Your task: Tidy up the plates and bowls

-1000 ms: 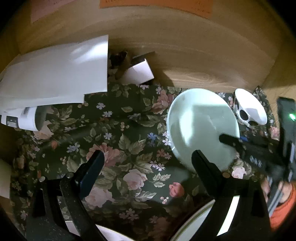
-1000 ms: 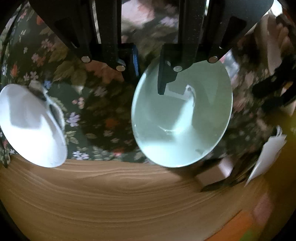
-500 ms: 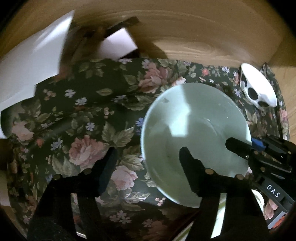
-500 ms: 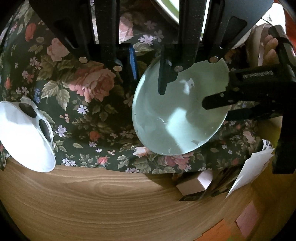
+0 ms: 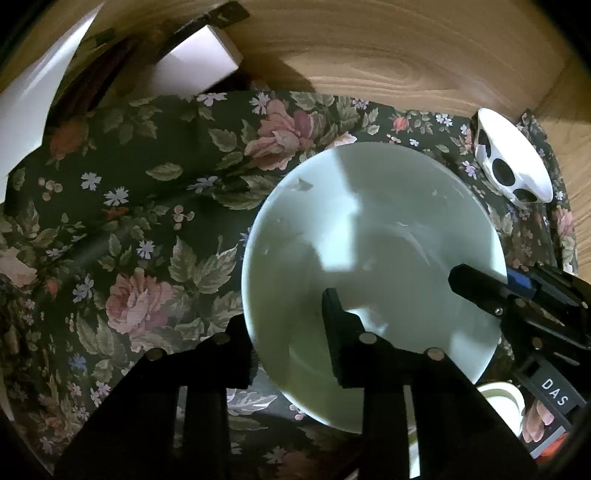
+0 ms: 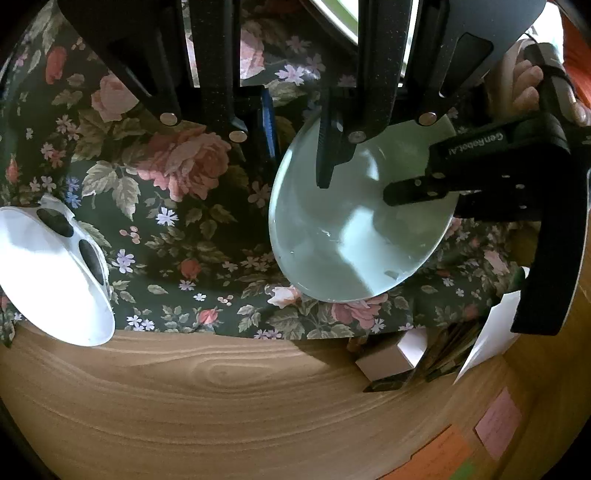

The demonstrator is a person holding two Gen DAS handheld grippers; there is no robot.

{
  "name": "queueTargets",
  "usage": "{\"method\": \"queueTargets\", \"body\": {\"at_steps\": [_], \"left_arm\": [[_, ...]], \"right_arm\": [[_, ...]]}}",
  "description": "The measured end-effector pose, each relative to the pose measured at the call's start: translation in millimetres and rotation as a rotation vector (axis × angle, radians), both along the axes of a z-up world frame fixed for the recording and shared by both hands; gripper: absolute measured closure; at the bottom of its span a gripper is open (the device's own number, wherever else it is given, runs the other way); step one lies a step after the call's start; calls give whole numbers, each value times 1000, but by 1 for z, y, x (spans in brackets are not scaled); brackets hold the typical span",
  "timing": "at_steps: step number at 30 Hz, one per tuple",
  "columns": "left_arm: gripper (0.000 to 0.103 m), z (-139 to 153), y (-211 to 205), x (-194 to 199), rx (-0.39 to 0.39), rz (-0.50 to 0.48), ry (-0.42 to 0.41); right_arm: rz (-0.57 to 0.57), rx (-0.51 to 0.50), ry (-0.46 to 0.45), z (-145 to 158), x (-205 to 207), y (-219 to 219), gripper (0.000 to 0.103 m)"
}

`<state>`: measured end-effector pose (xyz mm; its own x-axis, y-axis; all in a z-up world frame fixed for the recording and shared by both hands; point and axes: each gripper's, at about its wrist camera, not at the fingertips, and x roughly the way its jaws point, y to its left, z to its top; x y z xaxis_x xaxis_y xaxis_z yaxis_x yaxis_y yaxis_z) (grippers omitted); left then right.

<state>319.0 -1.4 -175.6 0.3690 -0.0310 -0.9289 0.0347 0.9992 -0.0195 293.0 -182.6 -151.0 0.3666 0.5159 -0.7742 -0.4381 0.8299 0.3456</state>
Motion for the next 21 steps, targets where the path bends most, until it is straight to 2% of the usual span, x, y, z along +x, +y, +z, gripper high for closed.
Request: {"method": "queueTargets", "body": {"at_steps": [9, 13, 21], "left_arm": [[75, 14, -1, -20, 17, -21, -79], [75, 29, 3, -33, -15, -18, -124], [75, 51, 13, -68, -59, -5, -199]], "right_arm": [[-20, -18, -68, 12, -18, 1, 85], [-27, 9, -77, 20, -24, -1, 85], [-27, 30, -159, 49, -50, 3, 85]]}}
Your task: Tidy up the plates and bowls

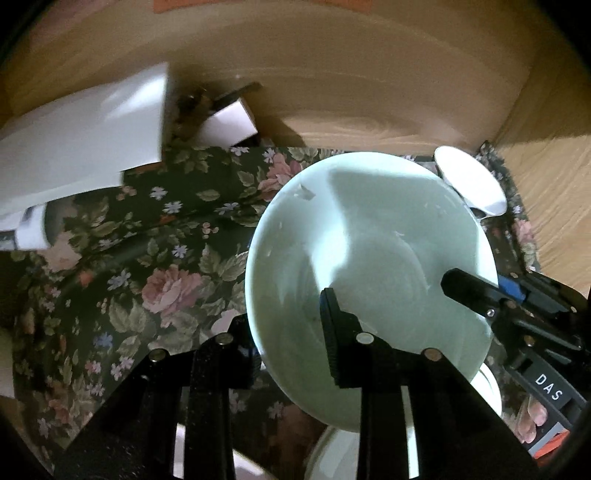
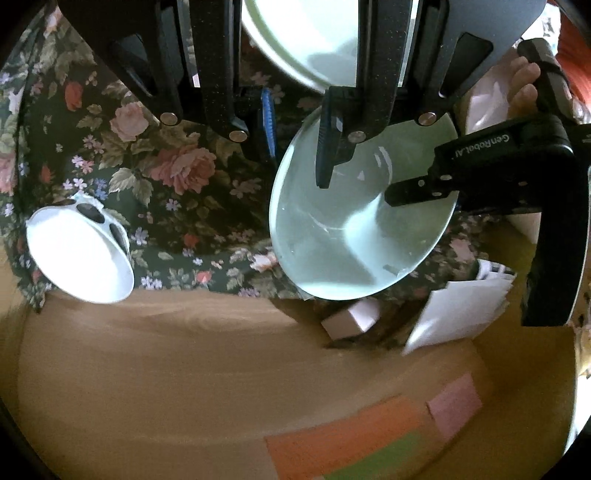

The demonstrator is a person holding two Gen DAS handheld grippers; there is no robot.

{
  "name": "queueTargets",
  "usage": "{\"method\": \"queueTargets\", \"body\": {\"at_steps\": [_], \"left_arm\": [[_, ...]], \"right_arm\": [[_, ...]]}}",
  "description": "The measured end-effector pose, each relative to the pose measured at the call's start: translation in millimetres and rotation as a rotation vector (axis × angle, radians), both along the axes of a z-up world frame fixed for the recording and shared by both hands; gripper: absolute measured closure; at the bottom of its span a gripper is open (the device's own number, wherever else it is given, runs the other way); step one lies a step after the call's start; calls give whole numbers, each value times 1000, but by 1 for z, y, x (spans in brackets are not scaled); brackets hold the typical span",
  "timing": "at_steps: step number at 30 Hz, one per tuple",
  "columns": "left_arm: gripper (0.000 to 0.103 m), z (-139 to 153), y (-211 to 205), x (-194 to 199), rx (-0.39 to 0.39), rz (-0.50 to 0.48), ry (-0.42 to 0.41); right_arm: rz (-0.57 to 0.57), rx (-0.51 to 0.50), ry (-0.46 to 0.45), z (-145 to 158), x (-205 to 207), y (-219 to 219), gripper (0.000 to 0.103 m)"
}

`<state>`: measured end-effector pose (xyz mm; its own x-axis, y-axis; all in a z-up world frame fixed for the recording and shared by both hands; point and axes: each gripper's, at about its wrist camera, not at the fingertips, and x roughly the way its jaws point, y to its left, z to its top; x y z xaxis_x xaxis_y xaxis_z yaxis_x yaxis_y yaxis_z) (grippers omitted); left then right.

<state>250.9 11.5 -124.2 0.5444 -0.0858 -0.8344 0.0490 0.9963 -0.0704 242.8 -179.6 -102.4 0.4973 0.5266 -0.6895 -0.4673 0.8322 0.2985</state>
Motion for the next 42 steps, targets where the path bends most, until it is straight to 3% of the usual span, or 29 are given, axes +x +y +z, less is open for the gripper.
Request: {"method": "queueTargets", "body": {"at_steps": [20, 42], "left_arm": [[75, 37, 34, -105, -11, 41, -172], [75, 30, 85, -172, -43, 138, -163]], "right_arm": [[74, 29, -92, 34, -68, 38, 85], [185, 53, -51, 21, -113, 85, 85]]}}
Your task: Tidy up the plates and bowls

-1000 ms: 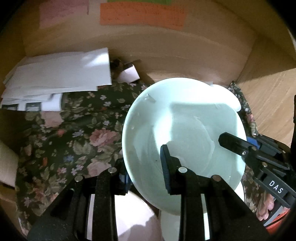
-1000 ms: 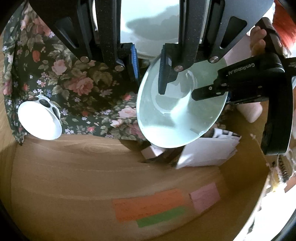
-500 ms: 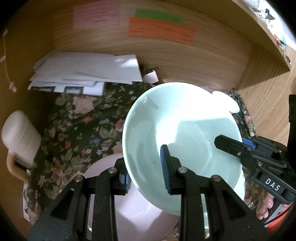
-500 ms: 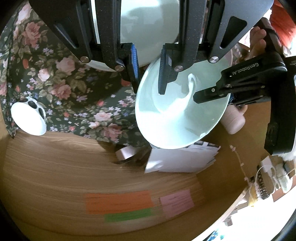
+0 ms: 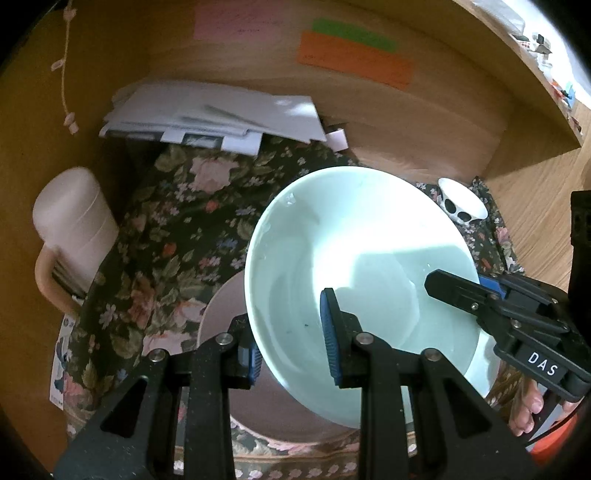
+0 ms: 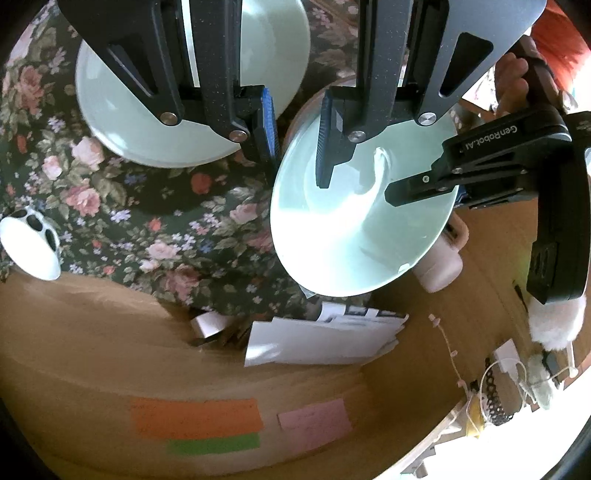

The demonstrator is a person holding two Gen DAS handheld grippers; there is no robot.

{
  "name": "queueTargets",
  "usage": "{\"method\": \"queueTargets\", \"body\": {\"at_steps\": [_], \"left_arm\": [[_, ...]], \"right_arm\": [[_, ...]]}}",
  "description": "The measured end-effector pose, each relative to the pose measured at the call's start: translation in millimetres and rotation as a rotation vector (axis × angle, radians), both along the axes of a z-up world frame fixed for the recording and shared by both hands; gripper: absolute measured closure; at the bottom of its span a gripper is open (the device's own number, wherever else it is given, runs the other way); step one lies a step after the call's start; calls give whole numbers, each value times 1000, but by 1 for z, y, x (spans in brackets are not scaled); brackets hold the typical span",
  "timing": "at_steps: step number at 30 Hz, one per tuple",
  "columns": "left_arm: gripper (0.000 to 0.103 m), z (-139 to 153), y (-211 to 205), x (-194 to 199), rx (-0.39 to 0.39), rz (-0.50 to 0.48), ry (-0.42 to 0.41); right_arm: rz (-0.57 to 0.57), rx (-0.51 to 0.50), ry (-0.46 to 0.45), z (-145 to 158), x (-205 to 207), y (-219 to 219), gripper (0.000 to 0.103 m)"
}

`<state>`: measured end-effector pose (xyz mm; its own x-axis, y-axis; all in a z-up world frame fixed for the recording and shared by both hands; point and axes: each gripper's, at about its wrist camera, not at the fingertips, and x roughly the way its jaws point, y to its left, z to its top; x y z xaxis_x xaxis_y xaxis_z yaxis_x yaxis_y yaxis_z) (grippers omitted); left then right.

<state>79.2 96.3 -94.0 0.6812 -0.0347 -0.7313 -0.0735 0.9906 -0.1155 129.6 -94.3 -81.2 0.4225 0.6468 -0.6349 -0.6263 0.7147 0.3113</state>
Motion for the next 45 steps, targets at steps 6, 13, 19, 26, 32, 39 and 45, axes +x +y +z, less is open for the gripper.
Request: {"method": "queueTargets", "body": {"at_steps": [6, 13, 19, 26, 32, 39, 45], "left_arm": [[75, -10, 11, -5, -15, 16, 24], [75, -24, 20, -6, -26, 31, 57], [75, -32, 22, -6, -21, 31, 69], [75, -40, 26, -6, -14, 23, 83], [75, -41, 26, -6, 2, 19, 82], [75, -44, 28, -2, 4, 19, 92], [75, -48, 25, 3, 35, 23, 89]], "right_arm": [[23, -7, 32, -11, -1, 11, 85], [43, -31, 65, -23, -1, 22, 85], [54, -44, 85, -29, 0, 25, 85], [70, -65, 94, -32, 1, 29, 85], [76, -83, 90, -32, 1, 32, 84], [61, -112, 45, -23, -2, 33, 81], [58, -135, 32, -27, -1, 29, 78]]}}
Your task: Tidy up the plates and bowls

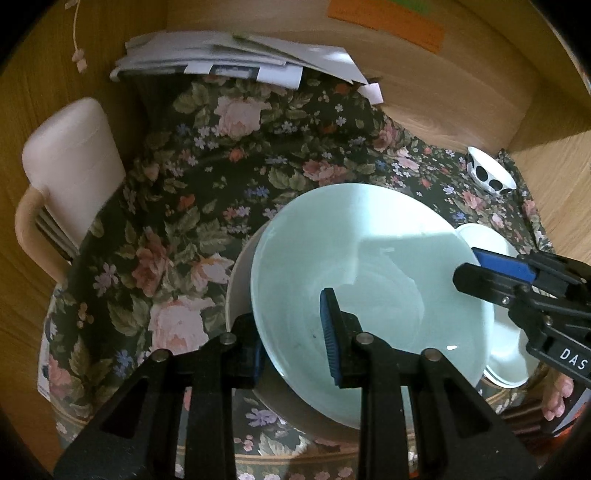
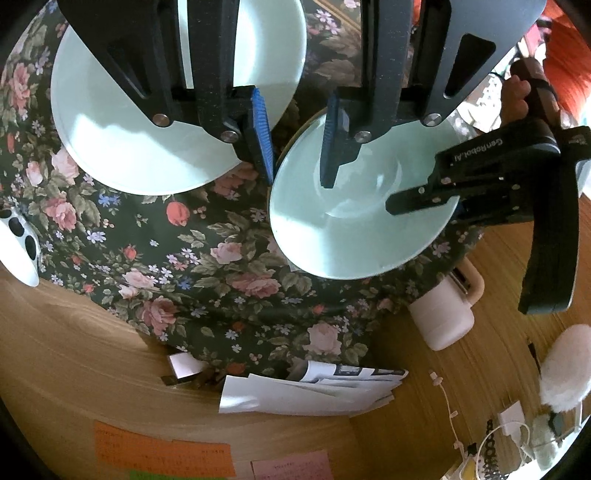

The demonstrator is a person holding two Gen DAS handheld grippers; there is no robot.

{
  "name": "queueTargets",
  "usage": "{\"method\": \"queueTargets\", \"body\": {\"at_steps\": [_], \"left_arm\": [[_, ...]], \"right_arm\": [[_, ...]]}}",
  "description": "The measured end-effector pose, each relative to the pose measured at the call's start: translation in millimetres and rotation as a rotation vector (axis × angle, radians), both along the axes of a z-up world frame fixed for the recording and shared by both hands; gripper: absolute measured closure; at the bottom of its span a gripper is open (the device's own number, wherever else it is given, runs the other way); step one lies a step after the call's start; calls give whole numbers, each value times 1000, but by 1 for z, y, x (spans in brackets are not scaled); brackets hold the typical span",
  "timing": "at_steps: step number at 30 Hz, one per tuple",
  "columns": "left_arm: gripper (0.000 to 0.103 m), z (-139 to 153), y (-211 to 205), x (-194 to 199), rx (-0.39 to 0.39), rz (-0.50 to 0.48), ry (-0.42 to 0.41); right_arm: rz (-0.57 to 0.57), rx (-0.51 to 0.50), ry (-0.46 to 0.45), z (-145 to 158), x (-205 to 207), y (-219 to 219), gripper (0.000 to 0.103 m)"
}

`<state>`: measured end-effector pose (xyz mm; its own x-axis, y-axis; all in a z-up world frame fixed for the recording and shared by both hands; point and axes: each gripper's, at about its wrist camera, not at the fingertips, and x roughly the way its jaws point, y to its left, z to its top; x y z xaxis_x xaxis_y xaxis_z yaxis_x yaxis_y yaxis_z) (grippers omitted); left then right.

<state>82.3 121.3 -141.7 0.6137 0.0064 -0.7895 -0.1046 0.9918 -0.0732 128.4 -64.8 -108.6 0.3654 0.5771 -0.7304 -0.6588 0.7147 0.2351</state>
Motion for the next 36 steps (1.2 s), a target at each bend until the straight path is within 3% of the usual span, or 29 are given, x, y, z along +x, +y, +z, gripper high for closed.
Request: {"method": "queueTargets", "body": {"at_steps": [4, 8, 13, 17, 24, 30, 36], "left_arm": [[75, 3, -6, 2, 47, -1, -21], [58, 9, -8, 5, 50, -8, -38], [48, 18, -8, 6, 69, 8, -67], [36, 34, -11, 4, 79, 15, -130], [22, 57, -20, 10, 53, 1, -185], [14, 74, -35, 21, 29, -21, -229], [11, 83, -54, 43, -4, -53, -237]], "right_arm": [[-3, 21, -7, 3, -1, -3, 78], [-2, 21, -47, 9, -4, -4, 78], [-11, 30, -56, 12, -3, -10, 76], [-48, 50, -65, 17, 3, -24, 65], [-175, 64, -135, 34, 19, -63, 40], [-311, 59, -174, 45, 42, -104, 25], [-441, 43, -196, 52, 67, -148, 22]]}}
